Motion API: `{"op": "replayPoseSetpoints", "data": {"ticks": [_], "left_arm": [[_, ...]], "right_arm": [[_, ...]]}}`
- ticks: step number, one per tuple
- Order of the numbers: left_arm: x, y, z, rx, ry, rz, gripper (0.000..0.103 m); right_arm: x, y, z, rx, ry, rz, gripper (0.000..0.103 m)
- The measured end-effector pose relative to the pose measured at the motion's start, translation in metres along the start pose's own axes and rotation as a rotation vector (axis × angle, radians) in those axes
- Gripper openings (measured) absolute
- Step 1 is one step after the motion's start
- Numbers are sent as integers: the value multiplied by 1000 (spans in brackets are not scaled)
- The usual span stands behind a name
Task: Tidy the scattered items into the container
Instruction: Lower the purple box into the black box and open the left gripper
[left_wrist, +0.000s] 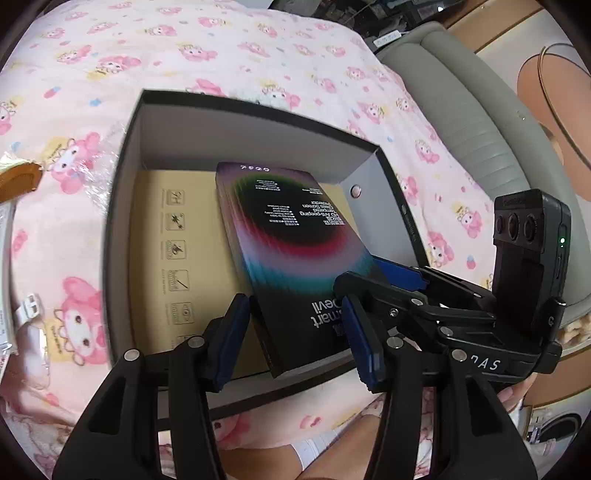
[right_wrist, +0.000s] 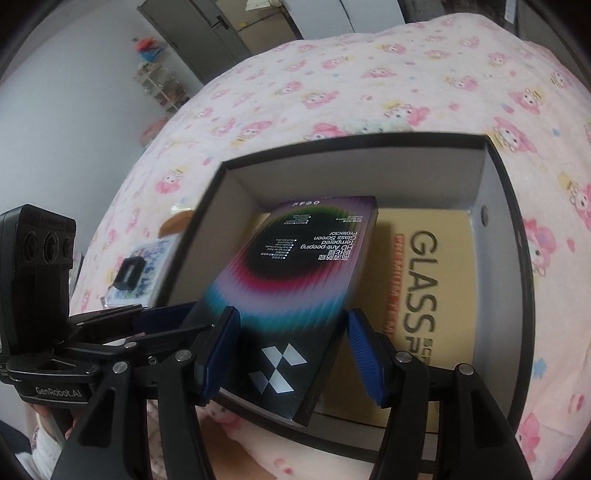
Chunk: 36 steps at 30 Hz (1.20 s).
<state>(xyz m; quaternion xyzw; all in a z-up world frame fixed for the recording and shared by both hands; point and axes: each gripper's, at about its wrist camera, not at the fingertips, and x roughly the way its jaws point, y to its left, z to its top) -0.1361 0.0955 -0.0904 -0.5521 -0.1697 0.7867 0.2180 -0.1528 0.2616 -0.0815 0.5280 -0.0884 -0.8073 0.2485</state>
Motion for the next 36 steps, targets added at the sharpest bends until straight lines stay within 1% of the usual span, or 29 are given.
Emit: {"op": "replayPoseSetpoints", "data": {"ticks": [3, 5, 7, 9, 10, 15, 17, 19, 21, 23, 24, 27, 29, 30, 31, 32, 33, 34, 35, 36], "left_arm": [[8, 5, -1, -16, 11, 11, 52], [10, 10, -2, -22, 3, 24, 52], [11, 16, -2, -38, 4, 15, 52], [13, 19, -1, -43, 11, 10, 51], [14, 20, -1, -43, 18, 11, 49], [19, 24, 4, -43, 36, 7, 49], [24, 23, 6, -40, 46, 18, 49], [29, 21, 7, -36, 51, 53, 49], [34, 20, 7, -38, 72, 106, 49], [41, 21, 7, -47, 102, 142, 49], [46, 20, 7, -53, 117, 155, 49], [62, 23, 4, -77, 178, 184, 49], [69, 26, -1, -98, 205, 169, 50], [69, 25, -2, -92, 201, 168, 50], [68, 22, -3, -81, 198, 149, 49], [69, 19, -4, -78, 208, 101, 49], [69, 18, -4, -85, 226, 35, 47], [68, 19, -3, -99, 227, -3, 47], [65, 20, -1, -113, 211, -4, 47], [62, 22, 2, -125, 181, 32, 45]], "right_arm": [[8, -8, -4, 32, 32, 2, 57], [15, -14, -5, 63, 64, 32, 57], [24, -17, -8, 84, 103, 56, 57], [29, -17, -11, 96, 124, 55, 57], [31, -17, -12, 103, 128, 56, 57], [28, -29, -11, 178, 112, 59, 56], [25, -32, -12, 185, 99, 42, 56], [24, -33, -13, 186, 95, 19, 55], [24, -32, -14, 173, 90, -36, 55], [24, -29, -15, 151, 87, -96, 55], [25, -29, -14, 144, 94, -112, 55], [32, -36, -14, 149, 132, -112, 55], [32, -41, -14, 161, 136, -129, 55], [32, -42, -13, 166, 128, -143, 55], [28, -44, -12, 168, 110, -166, 55], [23, -46, -10, 170, 85, -193, 55], [17, -47, -9, 171, 56, -220, 55], [12, -48, -7, 172, 36, -227, 55], [10, -49, -7, 176, 26, -214, 55], [8, -51, -6, 184, 23, -201, 55]]}}
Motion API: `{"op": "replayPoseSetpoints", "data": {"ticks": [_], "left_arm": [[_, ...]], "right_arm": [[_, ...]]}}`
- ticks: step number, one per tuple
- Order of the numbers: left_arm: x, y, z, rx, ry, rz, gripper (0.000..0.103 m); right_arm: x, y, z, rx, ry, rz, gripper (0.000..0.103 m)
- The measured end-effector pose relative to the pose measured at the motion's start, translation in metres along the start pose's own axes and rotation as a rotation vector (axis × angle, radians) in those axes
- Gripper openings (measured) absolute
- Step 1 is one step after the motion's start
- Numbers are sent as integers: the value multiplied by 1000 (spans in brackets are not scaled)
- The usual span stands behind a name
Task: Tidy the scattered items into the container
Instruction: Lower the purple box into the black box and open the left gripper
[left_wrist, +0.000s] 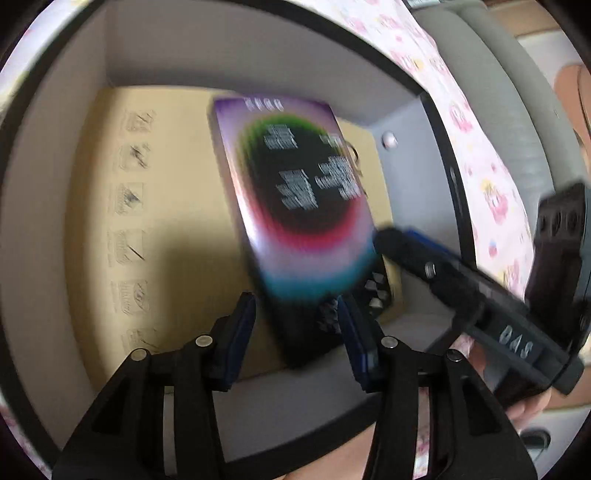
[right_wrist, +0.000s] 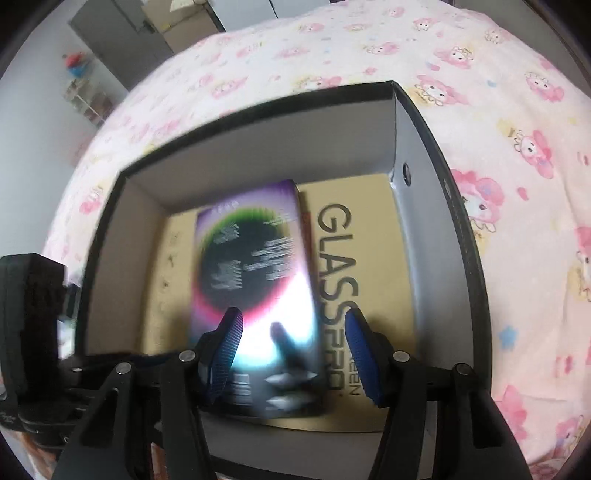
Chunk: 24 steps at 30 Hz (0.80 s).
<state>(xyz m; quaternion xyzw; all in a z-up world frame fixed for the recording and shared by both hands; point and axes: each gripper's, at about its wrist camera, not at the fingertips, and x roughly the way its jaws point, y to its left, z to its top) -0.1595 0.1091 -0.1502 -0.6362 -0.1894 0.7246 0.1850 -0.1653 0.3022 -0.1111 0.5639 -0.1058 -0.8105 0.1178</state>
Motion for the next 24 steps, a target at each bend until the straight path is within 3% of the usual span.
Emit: {"op": "replayPoseSetpoints", "data": {"ticks": [1, 6, 10, 13, 14, 16, 18, 19, 22, 24], "left_arm": [[-4, 2, 3, -15, -31, 35, 39], [-16, 18, 20, -134, -109, 109, 37], [-10, 21, 40, -164, -67, 99, 37], [0, 11, 47, -123, -36, 83, 38], [2, 7, 48, -100, -31, 74, 38], [5, 0, 46, -73, -12, 17, 38], [-2, 3, 42, -82, -46, 6, 37], [-7, 6, 40, -95, -71, 19, 34], [-23, 19, 36, -125, -150, 120, 27], [-29, 26, 35, -138, -160, 150, 25]], "right_arm": [[0, -1, 0, 0, 1, 0, 55], [8, 2, -4, -55, 11, -62, 45], [17, 0, -4, -44, 61, -36, 39], [18, -10, -5, 17, 107, 68, 39], [17, -14, -5, 35, 106, 65, 39], [10, -15, -6, 14, 63, -13, 39], [-2, -10, -8, -38, -4, -113, 39], [-7, -6, -9, -59, -27, -123, 39], [-18, 1, -11, -98, -57, -53, 39], [-15, 9, -11, -142, -34, -1, 39]]}}
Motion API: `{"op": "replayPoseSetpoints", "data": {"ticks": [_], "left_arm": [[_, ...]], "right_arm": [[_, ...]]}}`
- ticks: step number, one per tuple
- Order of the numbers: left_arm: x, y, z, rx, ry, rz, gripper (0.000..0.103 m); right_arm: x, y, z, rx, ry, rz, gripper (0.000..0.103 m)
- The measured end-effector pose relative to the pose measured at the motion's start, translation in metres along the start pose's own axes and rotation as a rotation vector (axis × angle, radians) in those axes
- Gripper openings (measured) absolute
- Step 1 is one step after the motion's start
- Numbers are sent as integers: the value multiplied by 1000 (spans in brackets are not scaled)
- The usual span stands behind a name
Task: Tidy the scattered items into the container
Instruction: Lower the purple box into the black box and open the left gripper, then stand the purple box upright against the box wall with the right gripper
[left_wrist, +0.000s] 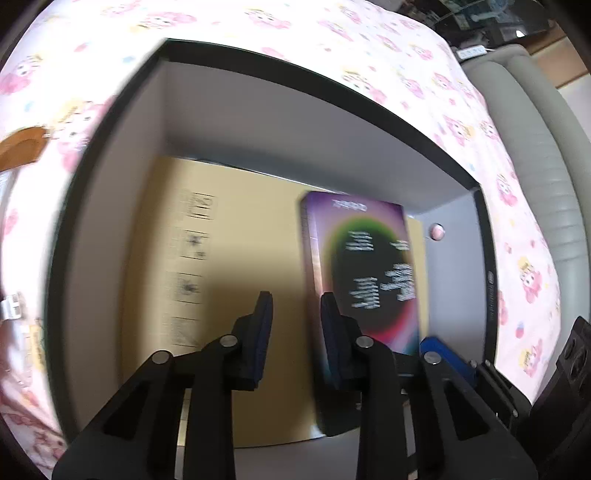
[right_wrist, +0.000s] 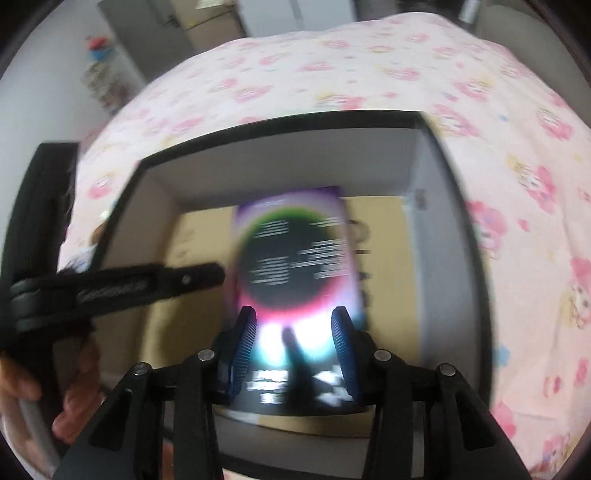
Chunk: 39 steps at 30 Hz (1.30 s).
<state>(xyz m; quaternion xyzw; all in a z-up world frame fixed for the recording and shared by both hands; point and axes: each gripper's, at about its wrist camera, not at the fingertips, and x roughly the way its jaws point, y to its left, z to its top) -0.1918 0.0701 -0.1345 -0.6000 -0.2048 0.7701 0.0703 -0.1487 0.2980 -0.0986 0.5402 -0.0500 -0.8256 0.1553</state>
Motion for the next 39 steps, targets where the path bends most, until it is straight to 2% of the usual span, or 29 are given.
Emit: {"op": "replayPoseSetpoints", "data": {"ticks": [4, 6, 7, 12, 15, 16, 17, 19, 21, 23, 24, 25, 27, 33, 35, 37, 38, 39], "left_arm": [[3, 5, 1, 3, 30, 79, 22], [8, 4, 3, 5, 41, 140, 20], [10, 2, 4, 6, 51, 142, 20], [19, -19, 15, 79, 105, 91, 15], [28, -27, 19, 106, 183, -60, 16], [31, -28, 19, 106, 204, -96, 16], [30, -26, 18, 95, 195, -89, 16], [22, -18, 17, 69, 136, -43, 16], [14, -2, 15, 18, 107, -25, 16], [9, 11, 13, -13, 104, -7, 16], [4, 15, 12, -1, 87, 47, 16], [-2, 19, 12, 7, 52, 95, 16], [-14, 27, 11, 6, 14, 125, 16], [-12, 28, 10, 45, 66, 48, 16], [-14, 16, -3, 59, 59, 52, 16], [-11, 11, -2, 61, 57, 48, 16], [-11, 12, -3, 61, 60, 38, 16], [-11, 12, -4, 62, 65, 30, 16]], "right_arm": [[30, 35, 5, -82, 93, 79, 39], [34, 43, 2, -123, 119, 58, 39], [37, 46, 2, -140, 122, 33, 39], [35, 37, 5, -112, 92, -124, 39], [32, 20, 10, -52, 70, -226, 39], [30, 16, 11, -35, 64, -227, 39], [27, 12, 12, -22, 58, -200, 39], [19, 5, 14, 34, 49, -88, 39], [14, 3, 16, 69, 61, 69, 39], [21, 4, 16, 83, 134, 235, 39], [26, 6, 16, 87, 178, 302, 39], [29, 8, 15, 81, 193, 297, 39], [32, 14, 15, 38, 187, 224, 39], [27, 16, 18, -19, 135, 39, 38], [24, 14, 18, -37, 107, -71, 38], [22, 9, 19, -52, 77, -225, 38], [20, 5, 19, -40, 71, -251, 38], [16, 0, 20, -13, 68, -225, 38]]}}
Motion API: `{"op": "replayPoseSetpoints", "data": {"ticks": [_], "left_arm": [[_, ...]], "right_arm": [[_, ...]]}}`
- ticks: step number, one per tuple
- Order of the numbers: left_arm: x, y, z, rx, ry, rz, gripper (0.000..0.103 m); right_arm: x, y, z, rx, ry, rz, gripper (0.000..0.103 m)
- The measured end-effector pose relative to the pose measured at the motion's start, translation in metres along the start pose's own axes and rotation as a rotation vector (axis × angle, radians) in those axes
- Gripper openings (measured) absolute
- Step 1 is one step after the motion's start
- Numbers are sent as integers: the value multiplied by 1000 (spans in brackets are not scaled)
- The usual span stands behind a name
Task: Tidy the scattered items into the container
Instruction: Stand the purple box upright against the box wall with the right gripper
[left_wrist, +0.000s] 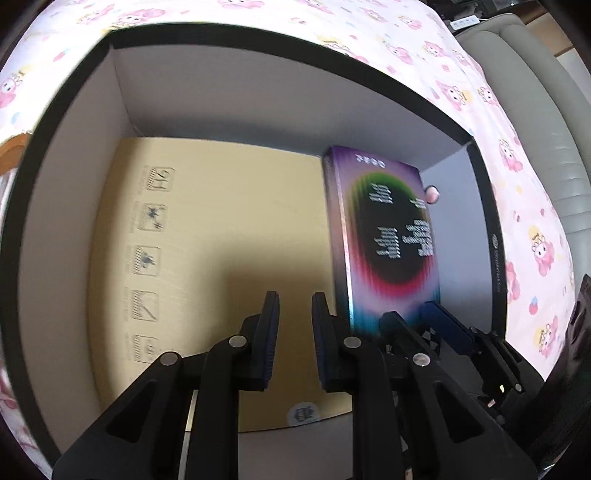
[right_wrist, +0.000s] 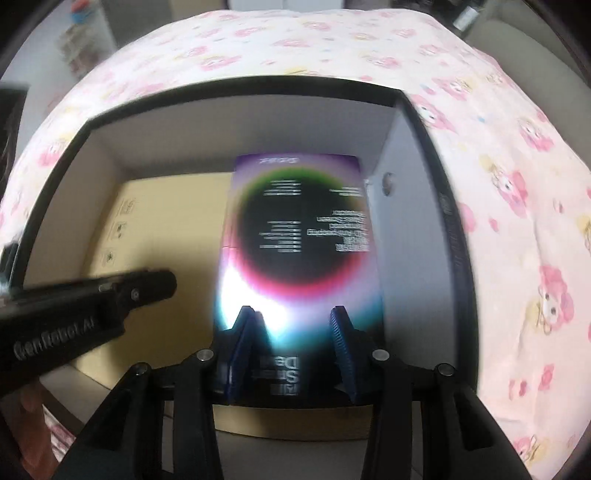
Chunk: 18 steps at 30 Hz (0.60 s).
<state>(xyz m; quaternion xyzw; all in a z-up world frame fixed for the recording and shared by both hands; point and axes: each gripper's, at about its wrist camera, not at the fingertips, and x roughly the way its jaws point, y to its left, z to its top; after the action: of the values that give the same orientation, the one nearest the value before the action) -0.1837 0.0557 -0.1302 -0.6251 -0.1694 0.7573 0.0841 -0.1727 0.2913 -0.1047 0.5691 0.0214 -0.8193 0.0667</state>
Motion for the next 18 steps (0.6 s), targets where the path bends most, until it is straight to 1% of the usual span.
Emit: {"op": "replayPoseSetpoints", "data": {"ticks": [2, 3, 6, 9, 10, 11, 12, 14, 16, 18], "left_arm": [[-2, 3, -1, -11, -4, -21, 17], [-3, 5, 0, -21, -3, -28, 17], [-4, 8, 1, -35, 6, -64, 17], [3, 12, 5, -53, 43, -121, 17], [5, 12, 7, -57, 53, -135, 17], [6, 13, 9, -59, 66, -146, 17], [7, 13, 12, -55, 74, -134, 17], [7, 15, 16, -48, 83, -127, 17], [6, 20, 20, -42, 94, -134, 17], [3, 29, 22, -41, 101, -157, 17]], "right_arm": [[-7, -9, 2, 48, 2, 81, 38], [-10, -11, 2, 57, 5, 93, 38], [-16, -11, 3, 40, -16, 68, 38], [-16, -10, 4, 27, -8, 60, 38], [-18, -10, -2, 27, -2, 62, 38], [-17, -18, -9, 29, 8, 66, 38], [-13, -18, -12, 33, 18, 77, 38], [-11, -20, -15, 34, 23, 60, 37], [-12, -22, -15, 35, 19, 46, 35], [-14, -25, -16, 39, 15, 45, 35]]}}
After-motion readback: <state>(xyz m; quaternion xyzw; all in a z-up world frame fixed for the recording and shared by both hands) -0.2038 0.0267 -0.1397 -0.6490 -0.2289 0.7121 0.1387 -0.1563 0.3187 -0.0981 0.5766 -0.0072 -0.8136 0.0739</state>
